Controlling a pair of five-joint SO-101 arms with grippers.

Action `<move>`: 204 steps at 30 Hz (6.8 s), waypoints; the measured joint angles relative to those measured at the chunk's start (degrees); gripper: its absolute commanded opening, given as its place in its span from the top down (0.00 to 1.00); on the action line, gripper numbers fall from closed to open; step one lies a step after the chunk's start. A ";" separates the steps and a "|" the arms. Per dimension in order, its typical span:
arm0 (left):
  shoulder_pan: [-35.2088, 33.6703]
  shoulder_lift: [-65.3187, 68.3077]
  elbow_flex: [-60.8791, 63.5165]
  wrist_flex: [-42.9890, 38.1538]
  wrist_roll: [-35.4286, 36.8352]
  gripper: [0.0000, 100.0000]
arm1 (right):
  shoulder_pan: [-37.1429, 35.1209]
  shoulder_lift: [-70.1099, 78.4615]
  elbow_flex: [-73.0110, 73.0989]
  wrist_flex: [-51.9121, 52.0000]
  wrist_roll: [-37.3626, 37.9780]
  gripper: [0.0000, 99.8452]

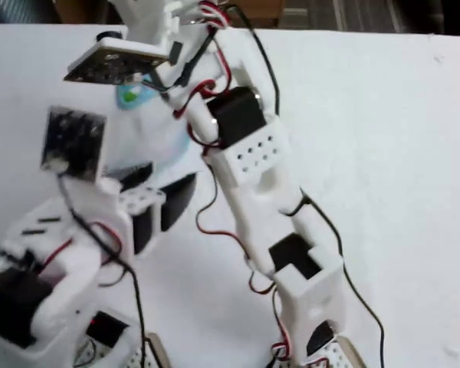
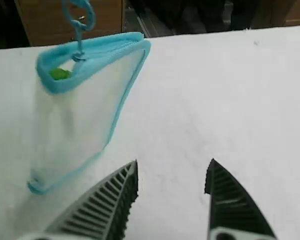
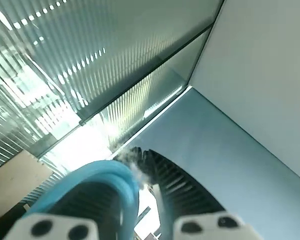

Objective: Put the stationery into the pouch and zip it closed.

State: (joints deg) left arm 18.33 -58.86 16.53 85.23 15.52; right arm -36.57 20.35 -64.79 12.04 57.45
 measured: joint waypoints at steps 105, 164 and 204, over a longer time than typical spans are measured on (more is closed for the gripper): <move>5.19 -22.51 43.43 -34.81 -10.29 0.77 | 8.35 -10.81 5.89 36.66 -9.58 0.98; 7.65 -1.93 26.46 -34.20 -14.42 0.98 | 23.91 1.58 6.15 19.60 -9.58 0.98; 9.76 -36.22 3.69 7.12 -18.11 0.98 | 30.33 38.15 -2.90 -8.97 15.56 0.98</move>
State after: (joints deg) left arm 28.09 -95.08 20.22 92.35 -2.59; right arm -6.24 58.51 -67.69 3.08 73.01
